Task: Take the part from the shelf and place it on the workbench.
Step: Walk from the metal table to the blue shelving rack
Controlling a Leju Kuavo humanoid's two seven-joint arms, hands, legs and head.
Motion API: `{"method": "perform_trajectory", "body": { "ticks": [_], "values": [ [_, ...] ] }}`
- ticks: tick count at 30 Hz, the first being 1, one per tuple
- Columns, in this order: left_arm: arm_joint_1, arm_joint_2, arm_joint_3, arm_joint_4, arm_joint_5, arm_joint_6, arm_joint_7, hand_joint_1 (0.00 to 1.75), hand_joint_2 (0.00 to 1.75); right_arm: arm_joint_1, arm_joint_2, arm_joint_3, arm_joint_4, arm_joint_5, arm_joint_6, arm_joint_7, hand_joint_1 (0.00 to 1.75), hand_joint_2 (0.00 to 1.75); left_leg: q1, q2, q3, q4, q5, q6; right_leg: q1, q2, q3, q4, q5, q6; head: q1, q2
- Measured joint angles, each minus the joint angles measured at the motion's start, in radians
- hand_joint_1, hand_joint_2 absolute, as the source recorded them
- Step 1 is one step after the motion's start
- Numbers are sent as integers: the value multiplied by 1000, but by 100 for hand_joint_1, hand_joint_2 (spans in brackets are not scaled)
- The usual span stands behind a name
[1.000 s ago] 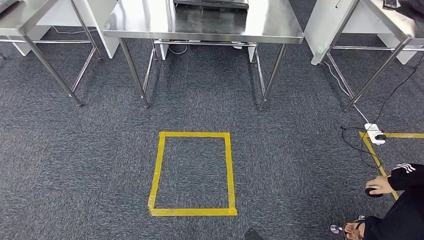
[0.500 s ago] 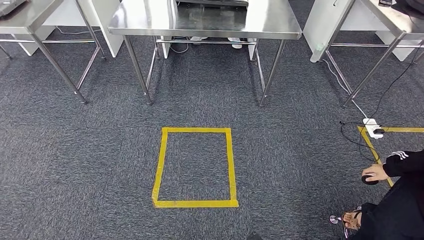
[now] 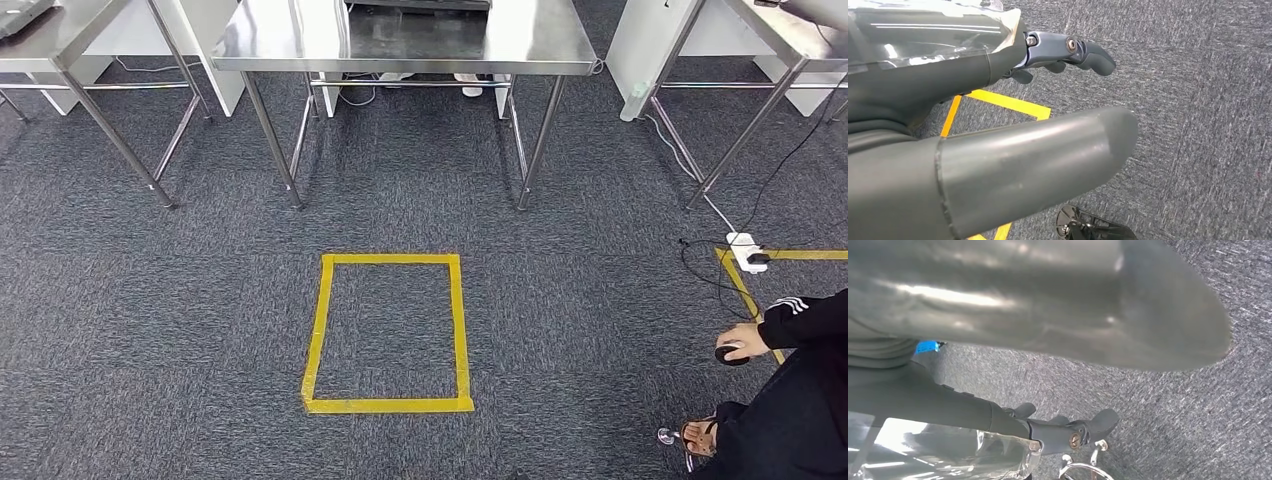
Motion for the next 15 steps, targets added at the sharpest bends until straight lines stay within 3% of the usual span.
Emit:
{"method": "perform_trajectory", "body": {
  "ticks": [4, 7, 9, 11, 12, 13, 14, 15],
  "values": [
    [0, 1, 0, 0, 0, 1, 0, 0, 0, -1, 0, -4, 0, 10, 0, 1, 0, 0, -2, 0, -1, 1, -1, 1, -3, -1, -2, -3, 2, 2, 0, 0],
    [0, -1, 0, 0, -2, 1, 0, 0, 0, -2, 0, -5, 0, 17, -3, 1, 0, 0, 6, -1, 14, -36, 19, 18, -5, -2, 4, -9, 3, 10, -1, 0],
    [-1, -2, -1, 1, -7, 0, -1, 0, 0, -2, -1, -8, 0, 14, -7, -4, 0, 0, 17, 1, 25, -70, 41, 24, -6, 0, -30, 61, -37, 7, 2, 0],
    [-1, -1, -2, 1, -13, -4, -1, 0, 0, 1, -1, -11, 0, 8, -12, -12, 0, 0, 20, 2, 19, -76, 49, 22, -17, 2, -94, 193, -96, 8, 4, 0],
    [-1, -1, -2, 1, -16, -5, -1, 0, 0, 4, -2, -14, 0, 5, -14, -15, 0, 0, 23, 0, 15, -76, 52, 17, -26, 2, -115, 240, -111, 17, 5, 0],
    [0, -1, -2, 1, -18, -6, -1, 0, 0, 7, -2, -16, 0, 3, -15, -18, 0, 0, 27, -2, 11, -75, 53, 10, -35, 2, -119, 252, -111, 30, 5, 0],
    [0, -1, -2, 2, -20, -7, -1, 0, 0, 9, -3, -18, 1, 1, -17, -20, 0, 0, 34, -4, 7, -71, 55, 1, -45, 2, -100, 220, -94, 48, 5, 0],
    [0, -1, -3, 2, -21, -8, -1, 0, 0, 11, -3, -20, 1, 0, -18, -22, 0, 0, 43, -8, 2, -64, 54, -10, -57, 2, -61, 151, -67, 69, 6, 0]
  ]
}}
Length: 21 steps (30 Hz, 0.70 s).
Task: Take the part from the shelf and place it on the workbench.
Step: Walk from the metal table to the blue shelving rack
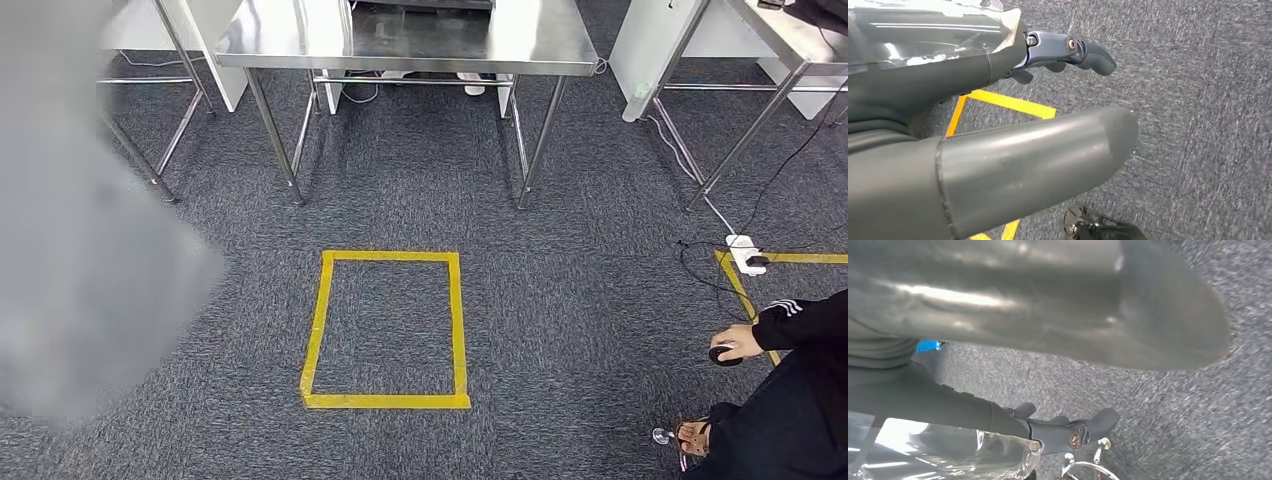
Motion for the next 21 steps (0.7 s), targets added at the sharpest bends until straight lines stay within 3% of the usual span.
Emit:
{"method": "perform_trajectory", "body": {
  "ticks": [1, 2, 3, 4, 5, 7, 9, 11, 12, 13, 14, 17, 19, 21],
  "values": [
    [0, 2, 0, 0, -1, -1, 0, 0, 0, 0, 1, -2, 0, -1, -1, -2, 0, 0, 4, -4, -6, 11, -3, -14, -8, 1, 36, -68, 22, 17, 2, 0],
    [-1, 4, -1, 0, -2, -2, 0, 0, 0, 0, 2, -3, 0, -1, -3, -3, 0, 0, 8, -7, -12, 24, -9, -29, -12, 3, 62, -121, 38, 22, 6, 0],
    [-1, 6, -2, 0, -3, -2, 0, 0, 0, 0, 3, -5, 0, -1, -5, -5, 0, 0, 9, -9, -16, 33, -13, -41, -12, 5, 74, -147, 44, 16, 8, 0],
    [0, 7, -2, 0, -4, -3, 1, 0, 0, 0, 4, -7, 1, -2, -7, -6, 0, 0, 8, -10, -17, 36, -16, -49, -8, 7, 72, -145, 42, 1, 8, 0],
    [0, 7, -4, 0, -5, -3, 1, 0, 0, 1, 4, -10, 1, -3, -8, -7, 0, 0, 11, -10, -16, 35, -14, -55, -6, 8, 69, -138, 41, -17, 7, 0],
    [2, 7, -5, 2, -6, -4, 2, 0, 0, 1, 5, -14, 1, -4, -9, -8, 0, 0, 17, -7, -20, 46, -23, -56, -4, 5, 64, -127, 45, -40, 2, 0],
    [2, 9, -6, 3, -6, -5, 3, 0, 0, 1, 6, -15, 2, -3, -10, -8, 0, 0, 15, 0, -60, 136, -87, -47, 2, 1, 59, -126, 52, -56, -2, 0],
    [2, 10, -7, 3, -6, -5, 4, 0, 0, 3, 7, -15, 2, -2, -10, -8, 0, 0, 1, 3, -125, 287, -169, -33, 15, -4, 52, -125, 58, -66, -4, 0],
    [3, 10, -8, 3, -6, -5, 4, 0, 0, 4, 7, -15, 2, -2, -10, -8, 0, 0, -7, 3, -147, 343, -190, -26, 23, -6, 48, -125, 59, -69, -4, 0],
    [4, 10, -8, 3, -6, -4, 5, 0, 0, 5, 8, -16, 2, -2, -10, -8, 0, 0, -15, 3, -153, 363, -192, -15, 30, -8, 46, -125, 60, -71, -4, 0],
    [4, 11, -8, 3, -6, -4, 5, 0, 0, 6, 7, -16, 2, -2, -10, -8, 0, 0, -23, 3, -139, 345, -177, -2, 37, -10, 45, -125, 61, -72, -4, 0],
    [3, 12, -8, 3, -6, -4, 5, 0, 0, 5, 9, -16, 3, 0, -10, -8, 0, 0, -52, 13, -33, 161, -105, 46, 54, -12, 47, -124, 60, -72, -4, 0],
    [0, 14, -8, 3, -5, -2, 6, 0, 0, 4, 12, -16, 3, 2, -10, -8, 0, 0, -66, 22, -2, 100, -93, 57, 58, -17, 45, -124, 60, -71, -3, 0],
    [1, 14, -8, 4, -3, 1, 7, 0, 0, 3, 12, -16, 3, 4, -10, -8, 0, 0, -70, 19, -3, 92, -88, 55, 59, -23, 43, -123, 60, -68, -4, 0]
  ]
}}
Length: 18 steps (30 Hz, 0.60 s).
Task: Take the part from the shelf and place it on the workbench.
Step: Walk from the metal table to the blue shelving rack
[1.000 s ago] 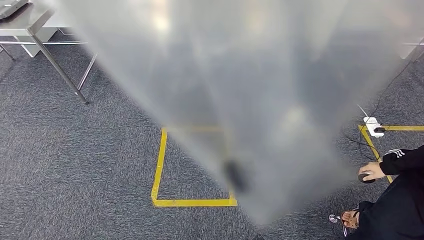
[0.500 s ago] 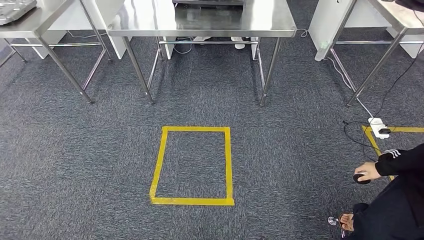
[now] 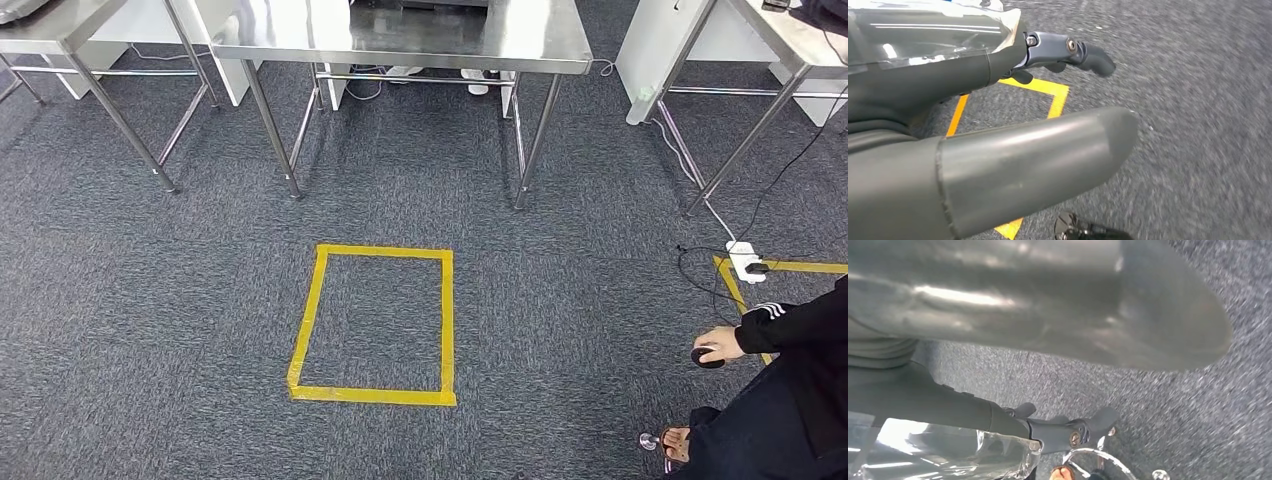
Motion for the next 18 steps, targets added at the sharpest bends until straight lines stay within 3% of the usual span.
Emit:
{"method": "perform_trajectory", "body": {
  "ticks": [2, 3, 5, 7, 8, 9, 10, 11, 13, 16, 18],
  "values": [
    [1, -1, 0, 0, 1, 2, 1, 0, 0, -1, 0, -1, 0, 0, 0, 0, 0, 0, 4, -5, 2, -14, 11, 3, 0, 2, -14, 26, -18, 4, 0, 0],
    [0, -1, 0, 0, -1, 2, 1, 0, 0, -2, -1, -2, 0, 0, 0, 1, 0, 0, 6, -7, 3, -20, 17, 5, -1, 6, -33, 65, -40, 3, 1, 0],
    [0, -2, 0, 0, -5, 2, 1, 0, 0, -1, -2, -6, 0, -3, 0, 1, 0, 0, 6, -11, -1, -22, 21, 8, -7, 14, -90, 190, -97, 1, 2, 0],
    [1, -3, 0, 0, -8, 2, 2, 0, 0, 3, -4, -10, 0, -6, -1, 0, 0, 0, 6, -17, -3, -21, 23, 8, -12, 16, -126, 272, -121, 11, 3, 0],
    [1, -3, 0, 0, -9, 2, 2, 0, 0, 5, -4, -13, 0, -7, -2, 0, 0, 0, 6, -21, -4, -20, 23, 8, -15, 17, -118, 260, -110, 21, 3, 0],
    [1, -4, 0, 0, -10, 2, 3, 0, 0, 6, -5, -16, 1, -7, -3, 0, 0, 0, 6, -24, -3, -20, 23, 7, -17, 17, -92, 210, -86, 31, 3, 0],
    [1, -4, 0, 0, -12, 2, 3, 0, 0, 6, -6, -18, 1, -7, -3, -1, 0, 0, 7, -28, -3, -18, 23, 4, -21, 20, -53, 136, -56, 41, 3, 0],
    [0, -5, 0, 0, -13, 2, 3, 0, 0, 5, -6, -20, 1, -7, -4, -3, 0, 0, 5, -32, -3, -16, 23, 0, -21, 23, -21, 68, -33, 43, 3, 0],
    [0, -4, 0, 0, -13, 2, 3, 0, 0, 4, -6, -22, 1, -7, -5, -5, 0, 0, 2, -36, -4, -13, 21, -10, -20, 28, 11, -7, -10, 32, 2, 0],
    [1, -3, 0, 0, -14, 3, 3, 0, 0, 3, -5, -26, 1, -8, -6, -7, 0, 0, 5, -38, -9, -9, 19, -26, -22, 25, 14, -14, -2, 6, 1, 0],
    [1, -2, 0, 0, -16, 4, 3, 0, 0, 2, -5, -28, 1, -8, -7, -7, 0, 0, 9, -33, -32, 42, -19, -38, -29, 20, 17, -18, 4, -10, -1, 0]
  ]
}}
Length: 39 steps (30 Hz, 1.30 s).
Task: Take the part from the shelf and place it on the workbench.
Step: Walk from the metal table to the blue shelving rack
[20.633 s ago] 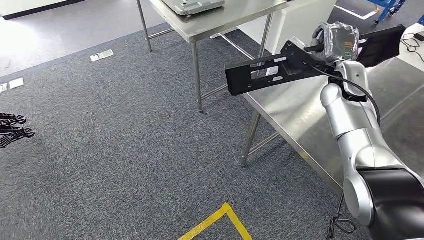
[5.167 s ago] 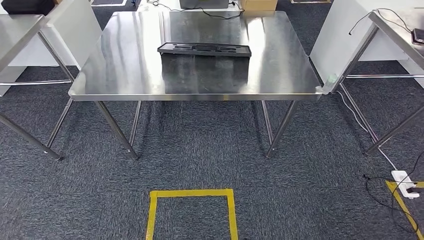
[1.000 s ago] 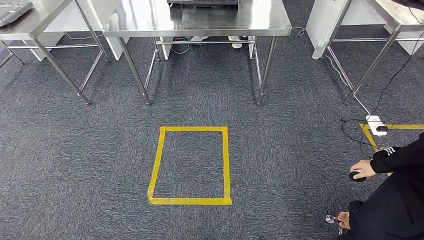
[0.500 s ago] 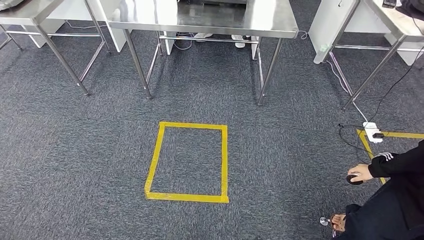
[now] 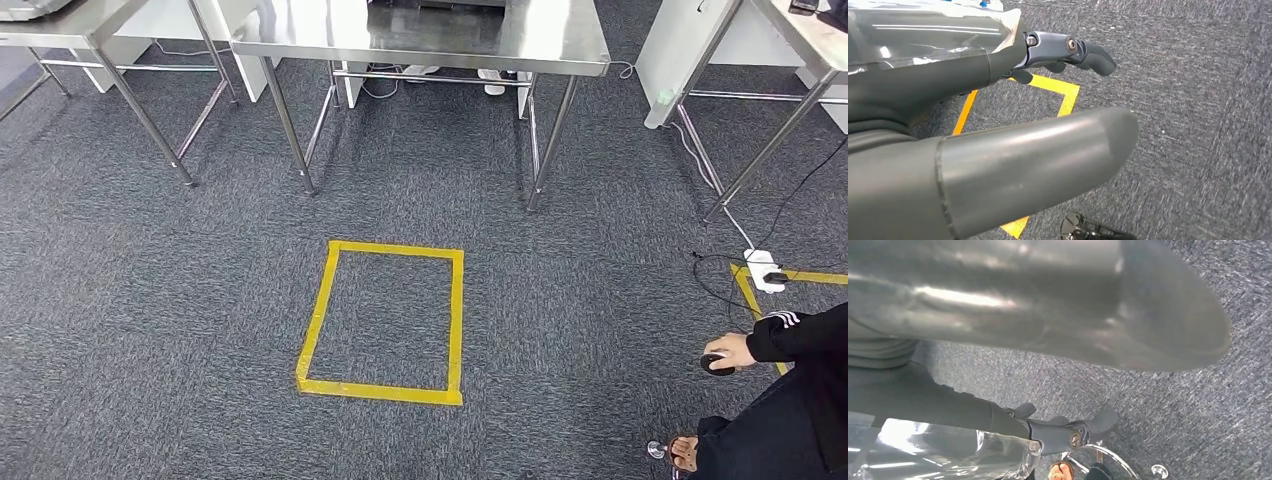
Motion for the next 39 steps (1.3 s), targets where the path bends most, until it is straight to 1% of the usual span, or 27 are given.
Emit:
{"method": "perform_trajectory", "body": {
  "ticks": [3, 4, 5, 6, 8, 10, 12, 14, 16, 18, 19, 20, 21, 23, 24, 25, 26, 27, 28, 30, 31, 33, 34, 35, 36, 37, 39],
  "values": [
    [0, 1, 0, 0, -2, 0, 1, 0, 0, 4, 2, -1, 0, 0, -1, 0, 0, 0, 6, 7, -86, 189, -96, -14, 0, -11, -4, 0, 1, -6, -2, 0],
    [0, 2, 0, 0, -2, 0, 1, 0, 0, 5, 3, -2, 0, 0, -1, 0, 0, 0, 8, 8, -105, 229, -105, -17, 0, -16, -4, 0, 1, -6, -2, 0],
    [1, 3, 0, 0, -2, 0, 2, 0, 0, 6, 3, -2, 0, 0, -1, 0, 0, 0, 11, 10, -106, 230, -94, -19, -1, -21, -4, 0, 1, -6, -2, 0],
    [1, 4, 0, 0, -2, 0, 2, 0, 0, 6, 4, -2, 0, 0, -1, 0, 0, 0, 14, 15, -87, 191, -65, -21, -2, -25, -3, 1, 1, -6, -2, 0],
    [-1, 6, 0, 0, -3, 0, 2, 0, 0, 5, 5, -3, 0, 0, -1, -1, 0, 0, 18, 40, -16, 50, 1, -25, -1, -32, 1, 3, -2, 0, -4, 0],
    [-3, 5, 0, 0, -3, 0, 2, 0, 0, 4, 5, -3, 0, 0, -1, -1, 0, 0, 16, 55, 25, -35, 27, -19, 7, -39, 1, 4, -5, 9, -4, 0],
    [-3, 5, 0, 0, -4, 0, 2, 0, 0, 4, 5, -4, 0, -1, -1, -1, 0, 0, 9, 44, 23, -44, 29, -4, 13, -48, 1, 1, -4, 22, -2, 0],
    [-3, 5, 0, 0, -4, 0, 2, 0, 0, 3, 5, -5, 0, -1, -1, -2, 0, 0, 6, 34, 21, -50, 36, 14, 10, -45, -6, 14, -15, 33, -1, 0],
    [-4, 5, 0, 0, -4, 1, 2, 0, 0, 4, 6, -7, 0, -2, -2, -2, 0, 0, 7, 22, 19, -56, 44, 31, 6, -24, -43, 95, -61, 30, 2, 0],
    [-4, 6, 0, 0, -7, 1, 2, 0, 0, 7, 7, -9, 0, -2, -2, -2, 0, 0, 4, 7, 13, -56, 48, 39, 6, -9, -106, 230, -119, 23, 4, 0],
    [-3, 6, 0, 0, -9, 1, 2, 0, 0, 8, 7, -11, 1, -4, -2, -3, 0, 0, 2, -2, 11, -55, 49, 40, 7, -6, -128, 279, -134, 24, 4, 0],
    [-3, 6, 0, 0, -10, 1, 2, 0, 0, 10, 7, -13, 1, -4, -3, -4, 0, 0, -1, -11, 10, -55, 50, 41, 8, -4, -133, 292, -133, 28, 4, 0],
    [-2, 6, 0, 0, -11, 0, 2, 0, 0, 11, 6, -15, 1, -5, -3, -5, 0, 0, -2, -22, 10, -55, 51, 41, 10, 0, -117, 261, -115, 34, 4, 0],
    [-2, 5, 0, 0, -13, 0, 1, 0, 0, 11, 6, -18, 1, -6, -4, -9, 0, 0, -5, -41, 12, -54, 53, 39, 12, 23, -44, 118, -60, 39, 4, 0],
    [-2, 5, 0, 0, -14, 0, 0, 0, 0, 11, 6, -20, 1, -6, -4, -11, 0, 0, -7, -50, 12, -54, 54, 36, 15, 36, -15, 54, -38, 35, 4, 0],
    [-2, 5, 0, 0, -15, 0, 0, 0, 0, 11, 6, -21, 1, -7, -5, -13, 0, 0, -8, -56, 11, -53, 55, 32, 17, 46, 2, 14, -26, 29, 4, 0],
    [-2, 6, 0, 0, -15, 0, 0, 0, 0, 11, 6, -22, 1, -7, -5, -14, 0, 0, -9, -61, 10, -53, 56, 28, 20, 50, 7, -1, -22, 23, 4, 0],
    [-1, 6, 0, 0, -16, 0, -1, 0, 0, 11, 6, -23, 1, -7, -6, -14, 0, 0, -9, -68, 9, -53, 58, 22, 23, 43, 7, -2, -19, 16, 3, 0],
    [-1, 6, 0, 0, -16, 0, 0, 0, 0, 11, 6, -24, 1, -6, -6, -14, 0, 0, -7, -71, 7, -52, 58, 17, 19, 35, 10, -4, -16, 9, 3, 0],
    [0, 8, 0, 0, -17, 0, 0, 0, 0, 10, 6, -25, 1, -4, -7, -14, 0, 0, -5, -50, -7, -25, 37, 6, 10, 19, 16, -10, -9, -5, 1, 0],
    [-1, 9, 0, 0, -18, 0, 1, 0, 0, 10, 6, -25, 1, -2, -7, -14, 0, 0, -4, -32, -25, 13, 11, 1, 6, 10, 18, -13, -6, -11, -2, 0],
    [-2, 9, 0, 0, -19, 0, 3, 0, 0, 11, 7, -26, 1, 1, -7, -12, 0, 0, 1, -3, -80, 132, -54, -10, 9, -8, 17, -13, -6, -18, -6, 0],
    [-2, 9, 0, 0, -19, 0, 5, 0, 0, 12, 8, -26, 1, 3, -7, -10, 0, 0, 4, 3, -105, 185, -73, -15, 9, -19, 17, -12, -6, -18, -6, 0],
    [-2, 10, 0, 0, -19, 0, 7, 0, 0, 12, 8, -26, 1, 5, -7, -8, 0, 0, 8, 7, -118, 211, -75, -20, 9, -29, 17, -12, -7, -18, -6, 0],
    [-1, 10, 0, 0, -19, 0, 9, 0, 0, 11, 8, -26, 2, 7, -7, -5, 0, 0, 13, 12, -112, 200, -58, -23, 9, -38, 17, -12, -8, -18, -6, 0],
    [-1, 12, 0, 0, -19, 0, 10, 0, 0, 10, 8, -26, 2, 8, -7, -4, 0, 0, 17, 21, -86, 150, -27, -25, 8, -47, 19, -12, -9, -16, -6, 0],
    [-2, 13, 0, 0, -19, 0, 11, 0, 0, 8, 9, -25, 2, 9, -5, -1, 0, 0, 20, 55, -18, 20, 28, -25, 12, -62, 22, -10, -15, -7, -7, 0]
  ]
}}
